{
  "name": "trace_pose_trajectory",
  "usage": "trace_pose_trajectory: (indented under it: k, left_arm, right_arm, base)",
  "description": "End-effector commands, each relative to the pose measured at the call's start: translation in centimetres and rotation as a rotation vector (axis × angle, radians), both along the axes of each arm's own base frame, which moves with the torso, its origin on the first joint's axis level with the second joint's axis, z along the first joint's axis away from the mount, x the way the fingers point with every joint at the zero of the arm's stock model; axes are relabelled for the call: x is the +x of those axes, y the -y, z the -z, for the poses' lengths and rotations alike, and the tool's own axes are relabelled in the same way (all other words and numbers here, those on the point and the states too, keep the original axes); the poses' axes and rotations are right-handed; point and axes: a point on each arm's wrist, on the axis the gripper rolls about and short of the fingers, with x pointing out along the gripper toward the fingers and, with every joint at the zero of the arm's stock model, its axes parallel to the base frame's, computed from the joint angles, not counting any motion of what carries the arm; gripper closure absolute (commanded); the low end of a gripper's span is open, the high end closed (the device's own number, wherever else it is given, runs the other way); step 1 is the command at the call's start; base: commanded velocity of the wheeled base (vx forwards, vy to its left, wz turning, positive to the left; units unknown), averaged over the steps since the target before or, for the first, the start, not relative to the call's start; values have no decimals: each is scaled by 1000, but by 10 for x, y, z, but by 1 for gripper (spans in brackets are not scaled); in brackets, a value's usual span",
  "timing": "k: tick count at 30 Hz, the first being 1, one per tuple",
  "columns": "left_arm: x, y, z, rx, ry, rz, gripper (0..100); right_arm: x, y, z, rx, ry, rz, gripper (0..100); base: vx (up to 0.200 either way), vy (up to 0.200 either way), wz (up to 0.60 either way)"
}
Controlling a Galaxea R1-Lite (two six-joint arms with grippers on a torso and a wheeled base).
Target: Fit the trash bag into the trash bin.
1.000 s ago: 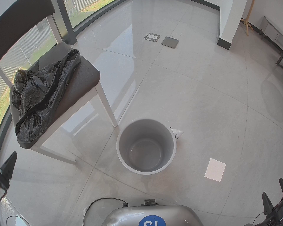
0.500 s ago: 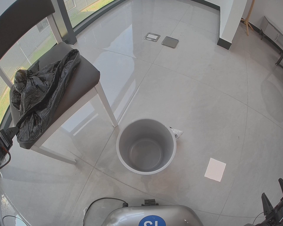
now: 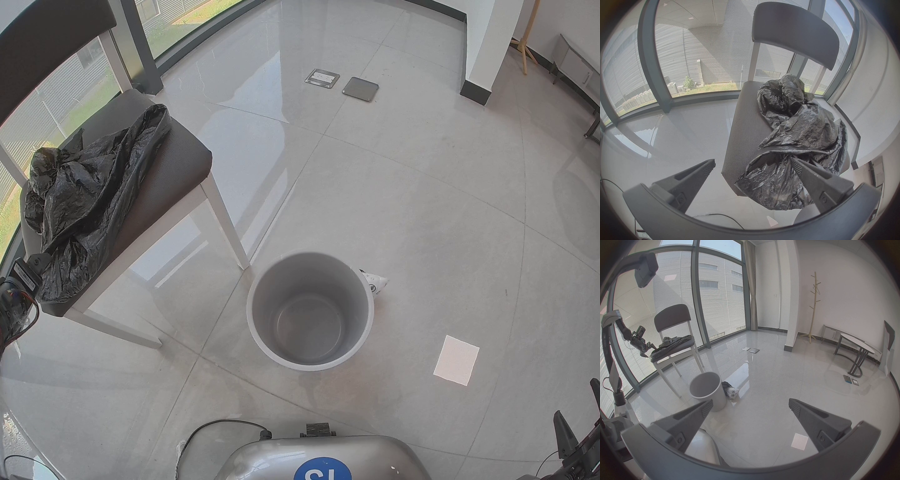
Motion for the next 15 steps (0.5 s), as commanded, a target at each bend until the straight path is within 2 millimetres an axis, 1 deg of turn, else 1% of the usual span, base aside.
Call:
trace_pose_trajectory:
  k: [1, 8, 15]
  left_arm:
    - [6, 2, 8, 1, -42, 4, 0]
    - [7, 2, 16, 15, -40, -26, 0]
    - [14, 2, 17, 18, -16, -22, 0]
  right_arm:
    - [0, 0, 5, -2, 1, -1, 0]
    - [0, 0, 5, -4, 2, -2, 0]
    - [0, 0, 5, -27, 4, -2, 0]
  base:
    - [0, 0, 0]
    - [0, 0, 0]
    - [0, 0, 0]
